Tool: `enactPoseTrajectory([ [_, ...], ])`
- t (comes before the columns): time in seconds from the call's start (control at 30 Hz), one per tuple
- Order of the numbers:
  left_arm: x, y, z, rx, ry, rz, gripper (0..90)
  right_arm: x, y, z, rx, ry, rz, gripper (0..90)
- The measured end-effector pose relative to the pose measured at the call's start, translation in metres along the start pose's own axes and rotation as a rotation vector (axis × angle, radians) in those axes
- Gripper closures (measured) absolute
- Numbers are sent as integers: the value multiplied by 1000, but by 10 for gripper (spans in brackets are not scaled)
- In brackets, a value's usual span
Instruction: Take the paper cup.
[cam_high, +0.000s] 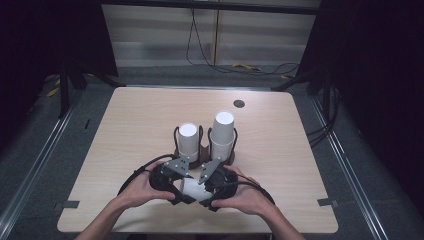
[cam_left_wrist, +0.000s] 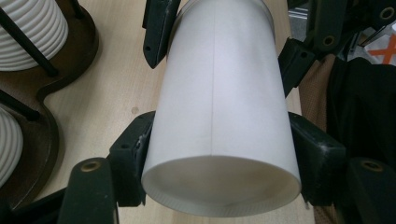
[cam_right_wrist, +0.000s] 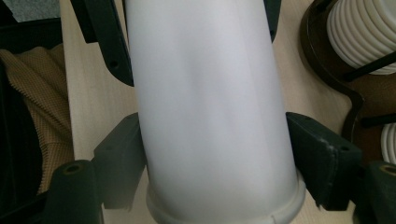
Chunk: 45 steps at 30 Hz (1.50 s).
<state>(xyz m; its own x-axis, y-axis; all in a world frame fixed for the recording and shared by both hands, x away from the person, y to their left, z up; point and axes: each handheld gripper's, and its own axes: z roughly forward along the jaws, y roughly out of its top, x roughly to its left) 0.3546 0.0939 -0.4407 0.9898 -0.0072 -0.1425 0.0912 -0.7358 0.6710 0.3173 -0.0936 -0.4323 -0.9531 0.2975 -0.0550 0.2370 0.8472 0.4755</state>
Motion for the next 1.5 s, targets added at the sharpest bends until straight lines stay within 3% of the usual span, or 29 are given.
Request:
enactPoseTrajectory([
  [0.3, -1, 0, 0, -8, 7, -2, 339, -2, -6, 1, -52, 9, 17, 201],
  [0.37, -1, 1, -1, 14, 9, 4, 340, -3, -8, 1, -63, 16, 32, 189],
  [0.4, -1, 0, 0, -9, 10, -2, 340, -3, -9, 0, -69, 11, 44, 178],
  [0.93, 0, -2, -11, -60, 28, -18, 341, -10, -29, -6, -152, 6, 146, 143],
  [1.5, 3, -8, -20, -150, 56, -24, 341, -9, -50, -10, -241, -10, 209, 143],
])
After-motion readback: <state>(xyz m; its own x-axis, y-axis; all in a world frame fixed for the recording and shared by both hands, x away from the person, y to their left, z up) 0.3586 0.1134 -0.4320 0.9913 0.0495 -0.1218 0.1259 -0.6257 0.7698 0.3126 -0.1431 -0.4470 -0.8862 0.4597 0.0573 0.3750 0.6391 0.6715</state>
